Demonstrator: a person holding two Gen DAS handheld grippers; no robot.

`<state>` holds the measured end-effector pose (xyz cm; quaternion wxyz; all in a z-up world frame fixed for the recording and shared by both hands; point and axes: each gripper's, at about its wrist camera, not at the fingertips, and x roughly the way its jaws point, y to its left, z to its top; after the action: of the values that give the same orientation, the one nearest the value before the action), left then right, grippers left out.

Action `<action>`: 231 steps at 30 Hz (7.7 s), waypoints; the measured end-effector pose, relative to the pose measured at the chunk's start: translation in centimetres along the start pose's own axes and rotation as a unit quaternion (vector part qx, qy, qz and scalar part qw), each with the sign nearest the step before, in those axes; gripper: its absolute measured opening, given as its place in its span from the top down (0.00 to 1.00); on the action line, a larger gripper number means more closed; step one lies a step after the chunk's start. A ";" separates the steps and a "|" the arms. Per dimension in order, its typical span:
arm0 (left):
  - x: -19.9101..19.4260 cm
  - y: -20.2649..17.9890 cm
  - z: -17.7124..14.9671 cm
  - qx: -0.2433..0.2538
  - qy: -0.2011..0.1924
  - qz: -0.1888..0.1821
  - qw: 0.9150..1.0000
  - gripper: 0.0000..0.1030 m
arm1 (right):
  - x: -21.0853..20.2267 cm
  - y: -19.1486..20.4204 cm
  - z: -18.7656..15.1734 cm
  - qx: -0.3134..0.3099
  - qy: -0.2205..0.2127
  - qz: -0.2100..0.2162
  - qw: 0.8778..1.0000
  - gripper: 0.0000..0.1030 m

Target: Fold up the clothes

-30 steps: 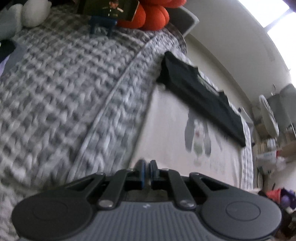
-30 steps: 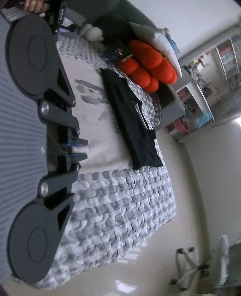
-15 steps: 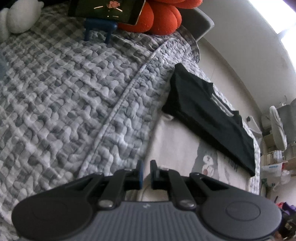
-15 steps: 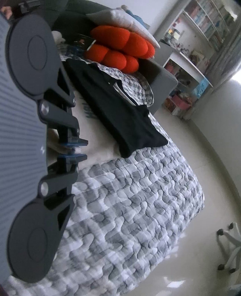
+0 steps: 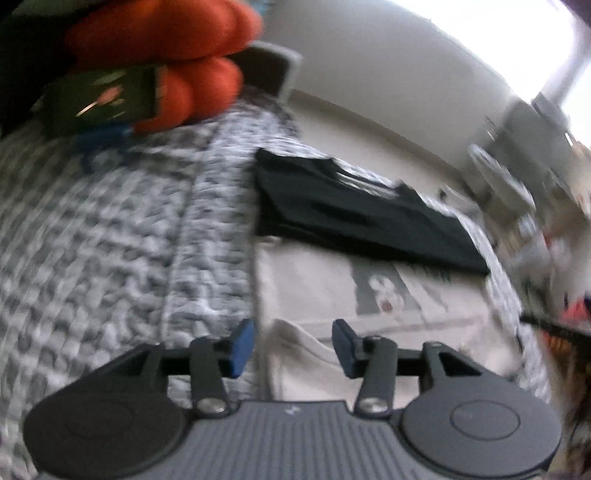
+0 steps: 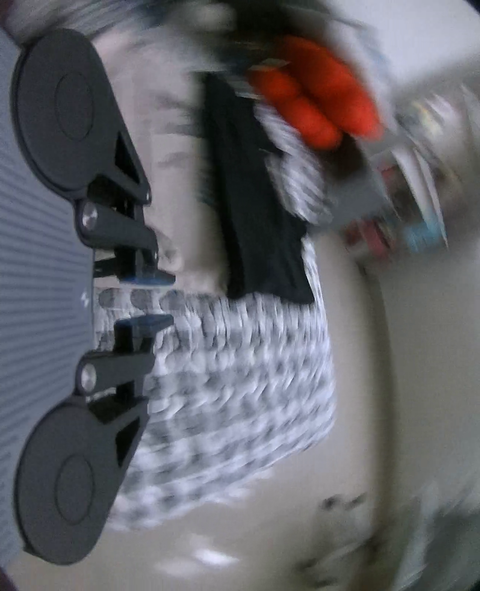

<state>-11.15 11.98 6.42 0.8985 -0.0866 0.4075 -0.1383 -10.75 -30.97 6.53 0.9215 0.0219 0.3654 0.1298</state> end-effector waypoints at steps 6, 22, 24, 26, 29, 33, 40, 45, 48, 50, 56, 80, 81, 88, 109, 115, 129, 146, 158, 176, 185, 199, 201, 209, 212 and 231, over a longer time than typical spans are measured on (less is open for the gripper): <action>1.0 -2.4 -1.5 0.122 -0.011 0.019 0.992 0.48 | 1.6 4.4 -0.7 -0.186 0.022 0.002 0.982 0.60; 2.9 -2.9 -2.6 0.272 0.016 0.030 0.962 0.57 | 3.9 3.2 -0.1 -0.142 0.023 -0.010 0.989 0.86; 3.5 -3.0 -2.7 0.279 0.022 0.034 0.959 0.68 | 4.2 3.2 0.0 -0.145 0.023 -0.009 0.989 0.86; 3.4 -3.0 -2.6 0.272 0.017 0.036 0.962 0.88 | 4.3 3.2 -0.1 -0.144 0.022 -0.007 0.989 0.86; 2.3 -2.6 -2.5 0.245 -0.008 0.031 0.969 0.92 | 3.5 3.1 -0.4 -0.129 0.003 -0.007 0.992 0.91; -1.2 -1.8 -3.5 0.222 -0.067 0.004 0.973 0.92 | 0.6 2.9 -1.1 -0.102 -0.039 0.005 0.994 0.92; -7.4 -0.8 -7.8 0.226 -0.127 -0.074 0.963 0.92 | -7.3 3.1 -3.7 -0.092 -0.101 0.062 0.989 0.92; -9.3 -0.9 -12.1 0.267 -0.112 -0.092 0.953 0.92 | -11.9 3.6 -7.3 -0.119 -0.081 0.082 0.986 0.92; -8.7 -0.8 -13.3 0.273 -0.097 -0.082 0.954 0.92 | -12.8 3.7 -9.1 -0.134 -0.055 0.078 0.986 1.00; -8.8 -0.8 -13.6 0.277 -0.097 -0.078 0.953 0.92 | -13.1 3.8 -9.6 -0.141 -0.048 0.076 0.986 1.00; -8.8 -1.1 -14.6 0.312 -0.093 -0.058 0.944 0.92 | -12.7 3.4 -11.1 -0.149 -0.021 0.061 0.987 1.00; -8.9 -0.7 -14.8 0.272 -0.104 -0.038 0.956 0.92 | -8.3 7.4 -13.1 -0.296 0.011 -0.006 0.955 0.95; -8.9 -0.7 -14.9 0.273 -0.103 -0.038 0.956 0.92 | -9.2 6.7 -12.7 -0.261 0.000 0.000 0.965 0.95; -8.3 -0.8 -15.5 0.278 -0.098 -0.039 0.955 0.92 | -10.4 4.5 -13.5 -0.192 0.004 -0.002 0.981 0.95; -2.3 0.8 -1.8 0.142 -0.071 -0.009 0.987 0.93 | -2.6 -1.4 -0.1 0.062 0.050 0.036 0.996 0.84; 0.6 3.7 -0.3 0.065 -0.039 0.001 0.997 0.97 | -0.8 -2.6 -0.6 0.100 0.035 0.017 0.994 0.57; 0.6 2.5 -2.0 0.096 -0.051 -0.049 0.993 0.63 | -2.0 -1.3 -1.5 -0.063 -0.025 0.066 0.996 0.36; 0.3 1.6 -2.7 0.099 -0.078 -0.009 0.992 0.94 | -0.4 0.3 -2.0 -0.061 -0.047 0.015 0.997 0.96; 3.2 2.6 -1.5 0.039 -0.074 0.046 0.995 0.93 | 2.8 -1.7 -1.0 0.044 -0.019 -0.042 0.998 1.00; 3.7 2.0 -1.3 0.044 -0.064 0.025 0.997 0.77 | 2.5 -0.2 -0.4 0.003 -0.046 0.041 0.998 0.55; 2.5 1.8 -1.2 0.057 -0.089 0.038 0.994 0.92 | 1.6 0.7 0.1 -0.005 -0.080 -0.001 0.997 0.98; 3.4 2.2 -1.1 0.037 -0.080 0.064 0.994 0.55 | 4.9 0.2 0.7 0.025 -0.036 -0.049 0.998 0.88; 2.3 2.6 -1.5 0.029 -0.082 0.068 0.994 0.53 | 3.8 0.3 0.4 0.026 -0.044 -0.050 0.997 0.80; -1.8 2.8 -4.6 -0.020 -0.077 0.061 0.995 0.46 | -0.3 -0.7 -1.8 0.094 -0.073 -0.031 0.992 0.57; -2.4 2.8 -5.7 -0.045 -0.070 0.055 0.995 0.46 | -1.2 -1.6 -3.0 0.160 -0.065 0.007 0.985 0.55; 0.9 3.1 -6.1 -0.210 -0.039 0.025 0.977 0.87 | 0.1 -4.2 -5.5 0.359 -0.018 0.095 0.928 0.80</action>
<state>-14.67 14.33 0.94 0.8786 -0.2683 0.3943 -0.0238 -13.48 -35.34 1.81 0.8420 0.3880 0.3670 0.0765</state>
